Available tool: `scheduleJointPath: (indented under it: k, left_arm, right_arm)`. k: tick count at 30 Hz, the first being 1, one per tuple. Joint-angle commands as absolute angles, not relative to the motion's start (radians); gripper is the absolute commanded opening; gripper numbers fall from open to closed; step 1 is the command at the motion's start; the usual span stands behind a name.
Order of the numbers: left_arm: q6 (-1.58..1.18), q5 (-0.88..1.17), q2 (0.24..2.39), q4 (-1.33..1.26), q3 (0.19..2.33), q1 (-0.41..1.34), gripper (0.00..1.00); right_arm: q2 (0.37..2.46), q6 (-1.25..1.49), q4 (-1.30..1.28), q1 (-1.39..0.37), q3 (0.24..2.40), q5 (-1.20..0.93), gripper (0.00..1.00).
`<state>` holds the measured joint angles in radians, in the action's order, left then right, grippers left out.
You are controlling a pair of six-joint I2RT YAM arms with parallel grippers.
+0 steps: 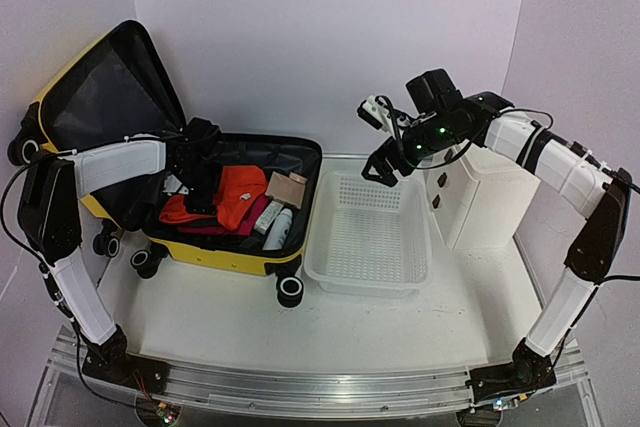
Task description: Open, take out, and arrange the luggage
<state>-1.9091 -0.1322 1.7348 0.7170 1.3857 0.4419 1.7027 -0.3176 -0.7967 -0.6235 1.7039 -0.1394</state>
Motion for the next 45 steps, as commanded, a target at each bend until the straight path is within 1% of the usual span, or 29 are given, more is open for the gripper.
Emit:
scheduleJointPath:
  k: [1,5,14,25,30,34,37,40,45]
  left_arm:
    - [-1.912,-0.142,1.726,0.727,1.425,0.436,0.75]
    - [-1.917,-0.133,1.732,0.727,1.411,0.436,0.77]
    - [-1.932,-0.119,1.741,0.727,1.380,0.436,0.74]
    - [-1.937,-0.114,1.717,0.739,1.318,0.440,0.57]
    - [-1.922,-0.132,1.718,0.739,1.321,0.442,0.48]
    - [-1.909,-0.148,1.713,0.740,1.327,0.442,0.39]
    - [-1.912,-0.163,1.710,0.737,1.327,0.441,0.34]
    - [-1.915,-0.169,1.713,0.732,1.332,0.441,0.24]
    - [-1.914,-0.177,1.701,0.727,1.330,0.441,0.13]
  right_arm:
    - [1.703,-0.325,-0.773,-0.624,1.747,-0.147,0.98]
    - [1.701,-0.327,-0.771,-0.624,1.747,-0.143,0.98]
    - [1.698,-0.328,-0.772,-0.624,1.742,-0.139,0.98]
    - [1.697,-0.329,-0.772,-0.624,1.736,-0.135,0.98]
    - [1.697,-0.328,-0.771,-0.624,1.736,-0.138,0.98]
    - [1.695,-0.327,-0.771,-0.624,1.735,-0.138,0.98]
    - [1.692,-0.327,-0.772,-0.624,1.731,-0.137,0.98]
    - [1.690,-0.328,-0.772,-0.624,1.729,-0.137,0.98]
    - [1.686,-0.325,-0.772,-0.624,1.725,-0.135,0.98]
